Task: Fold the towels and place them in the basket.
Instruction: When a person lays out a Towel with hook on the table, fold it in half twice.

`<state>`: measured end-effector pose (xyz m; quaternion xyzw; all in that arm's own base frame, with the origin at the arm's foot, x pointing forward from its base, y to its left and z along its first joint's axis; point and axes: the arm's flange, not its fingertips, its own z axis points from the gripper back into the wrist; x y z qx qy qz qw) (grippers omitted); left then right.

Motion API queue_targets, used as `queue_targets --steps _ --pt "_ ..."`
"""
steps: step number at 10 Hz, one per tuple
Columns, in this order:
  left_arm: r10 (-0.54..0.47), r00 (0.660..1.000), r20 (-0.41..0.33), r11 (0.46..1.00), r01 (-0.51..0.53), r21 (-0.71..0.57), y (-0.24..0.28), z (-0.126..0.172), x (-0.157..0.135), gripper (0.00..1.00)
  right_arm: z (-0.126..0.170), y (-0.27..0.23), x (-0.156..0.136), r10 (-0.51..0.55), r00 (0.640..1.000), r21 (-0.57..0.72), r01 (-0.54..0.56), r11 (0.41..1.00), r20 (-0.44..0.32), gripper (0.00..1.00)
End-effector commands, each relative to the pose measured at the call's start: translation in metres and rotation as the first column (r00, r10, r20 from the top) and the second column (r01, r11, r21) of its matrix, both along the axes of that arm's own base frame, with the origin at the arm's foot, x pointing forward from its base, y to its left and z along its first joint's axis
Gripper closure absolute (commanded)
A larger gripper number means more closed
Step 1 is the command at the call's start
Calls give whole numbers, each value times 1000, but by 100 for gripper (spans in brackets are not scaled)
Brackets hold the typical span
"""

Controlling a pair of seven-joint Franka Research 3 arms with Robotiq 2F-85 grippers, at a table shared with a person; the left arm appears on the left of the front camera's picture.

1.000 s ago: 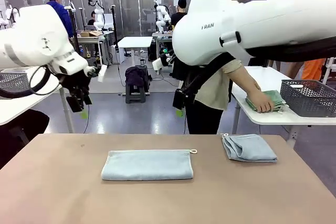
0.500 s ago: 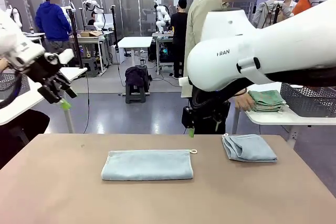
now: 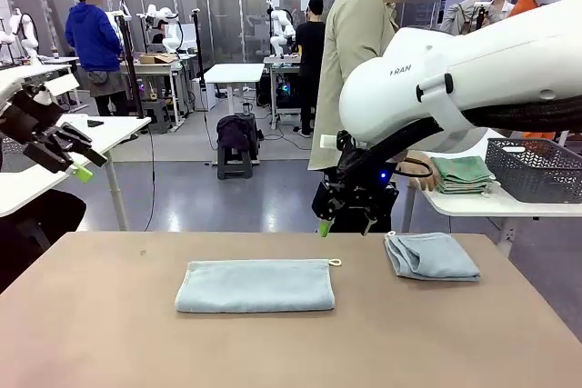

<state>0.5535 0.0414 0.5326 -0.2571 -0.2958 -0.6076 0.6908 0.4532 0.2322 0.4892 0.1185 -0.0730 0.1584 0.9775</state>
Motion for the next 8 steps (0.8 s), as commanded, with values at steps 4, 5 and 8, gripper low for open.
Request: queue_targets --steps 4,5,8 --pt "-13 1000 -14 998 12 -56 6 -14 3 10 1 3 -3 -13 1000 -43 13 999 -1 12" --pt "-13 1000 -14 998 12 -56 6 -14 3 10 1 3 -3 -13 1000 -43 13 999 -1 12" --pt "-13 1000 -14 998 12 -56 6 -14 3 10 -12 0 3 -144 989 -4 145 989 23 12"
